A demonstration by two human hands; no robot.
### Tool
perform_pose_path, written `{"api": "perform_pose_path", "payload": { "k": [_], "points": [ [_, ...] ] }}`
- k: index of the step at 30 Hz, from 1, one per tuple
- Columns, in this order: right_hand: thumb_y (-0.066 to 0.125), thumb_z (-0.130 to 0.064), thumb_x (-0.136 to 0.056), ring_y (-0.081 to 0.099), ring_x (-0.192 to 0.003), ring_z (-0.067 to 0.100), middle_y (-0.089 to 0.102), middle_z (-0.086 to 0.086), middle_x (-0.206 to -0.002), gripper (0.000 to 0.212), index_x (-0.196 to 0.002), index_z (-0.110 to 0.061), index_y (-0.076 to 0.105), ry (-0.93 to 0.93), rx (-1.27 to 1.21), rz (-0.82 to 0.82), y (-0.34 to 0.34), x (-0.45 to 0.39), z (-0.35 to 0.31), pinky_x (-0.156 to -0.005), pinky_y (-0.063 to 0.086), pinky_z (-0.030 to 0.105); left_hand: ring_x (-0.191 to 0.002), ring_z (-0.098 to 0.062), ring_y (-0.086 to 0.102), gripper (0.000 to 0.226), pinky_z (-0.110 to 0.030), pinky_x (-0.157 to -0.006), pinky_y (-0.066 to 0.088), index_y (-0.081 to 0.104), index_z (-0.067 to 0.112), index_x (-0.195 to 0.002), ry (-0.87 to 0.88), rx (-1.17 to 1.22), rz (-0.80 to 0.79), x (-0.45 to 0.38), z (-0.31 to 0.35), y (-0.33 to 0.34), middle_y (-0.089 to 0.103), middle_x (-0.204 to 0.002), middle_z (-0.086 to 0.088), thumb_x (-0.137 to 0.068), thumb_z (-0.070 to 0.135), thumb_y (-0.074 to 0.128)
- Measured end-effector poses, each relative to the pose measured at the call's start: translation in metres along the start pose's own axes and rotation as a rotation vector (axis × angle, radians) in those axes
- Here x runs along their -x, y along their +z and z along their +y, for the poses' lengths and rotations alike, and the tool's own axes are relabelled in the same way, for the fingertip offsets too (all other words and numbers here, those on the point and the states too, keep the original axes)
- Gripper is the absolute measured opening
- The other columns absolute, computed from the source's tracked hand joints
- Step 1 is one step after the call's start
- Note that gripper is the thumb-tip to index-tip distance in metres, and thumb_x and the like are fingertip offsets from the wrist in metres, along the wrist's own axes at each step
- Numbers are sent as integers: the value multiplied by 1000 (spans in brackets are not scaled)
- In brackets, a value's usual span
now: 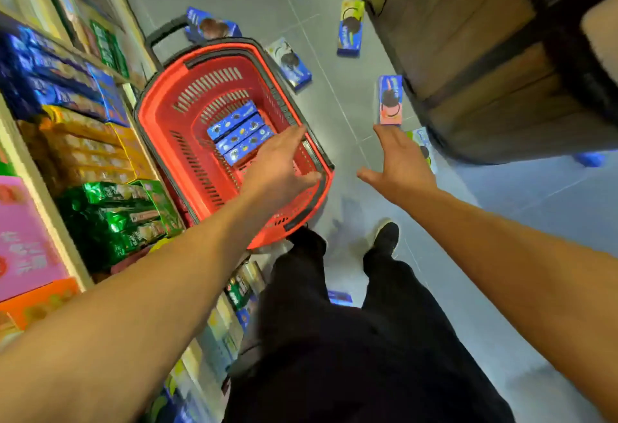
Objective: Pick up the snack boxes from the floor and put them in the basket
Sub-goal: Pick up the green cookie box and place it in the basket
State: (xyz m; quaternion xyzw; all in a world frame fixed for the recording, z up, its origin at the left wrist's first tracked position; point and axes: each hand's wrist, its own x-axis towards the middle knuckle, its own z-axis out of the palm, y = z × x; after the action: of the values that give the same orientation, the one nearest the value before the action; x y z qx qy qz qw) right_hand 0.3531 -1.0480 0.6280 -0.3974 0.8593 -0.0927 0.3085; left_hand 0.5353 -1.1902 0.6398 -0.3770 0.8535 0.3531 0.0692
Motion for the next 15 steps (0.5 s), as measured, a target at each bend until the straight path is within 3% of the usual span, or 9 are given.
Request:
{"api": "perform_pose_path", "payload": {
  "k": [4, 6, 11, 15],
  "points": [
    [69, -46, -83, 27, -143, 27, 26, 6, -157, 89, -153, -17, 23, 154, -50, 16, -25, 54, 65, -115, 27, 38, -140, -30, 32, 92, -38, -116, 25, 32, 12, -147, 178, -102, -113, -8, 66, 29, 35, -151, -19, -72, 40, 76],
    [69, -49, -81, 30, -141, 28, 26, 5, -157, 91, -153, -19, 22, 232, -74, 31, -34, 81, 107, -112, 32, 40, -142, -31, 30, 96, -38, -117, 23, 28, 13, -149, 238, -145, -183, -12, 104, 52, 32, -152, -20, -71, 47, 72],
    [70, -53, -79, 37, -135, 30, 34, 5, -152, 90, -150, -19, 27, 346, -124, 92, -51, 136, 196, -108, 39, 45, -144, -24, 24, 95, -32, -116, 19, 25, 15, -151, 302, -183, -232, -13, 185, 118, 28, -156, -11, -74, 42, 75],
    [69, -49, -82, 32, -138, 30, 30, 7, -154, 86, -150, -18, 27, 413, -171, 109, -53, 167, 262, -110, 34, 42, -144, -22, 24, 93, -34, -115, 21, 24, 16, -151, 344, -241, -277, -18, 235, 168, 27, -156, -7, -77, 44, 73]
  ]
}}
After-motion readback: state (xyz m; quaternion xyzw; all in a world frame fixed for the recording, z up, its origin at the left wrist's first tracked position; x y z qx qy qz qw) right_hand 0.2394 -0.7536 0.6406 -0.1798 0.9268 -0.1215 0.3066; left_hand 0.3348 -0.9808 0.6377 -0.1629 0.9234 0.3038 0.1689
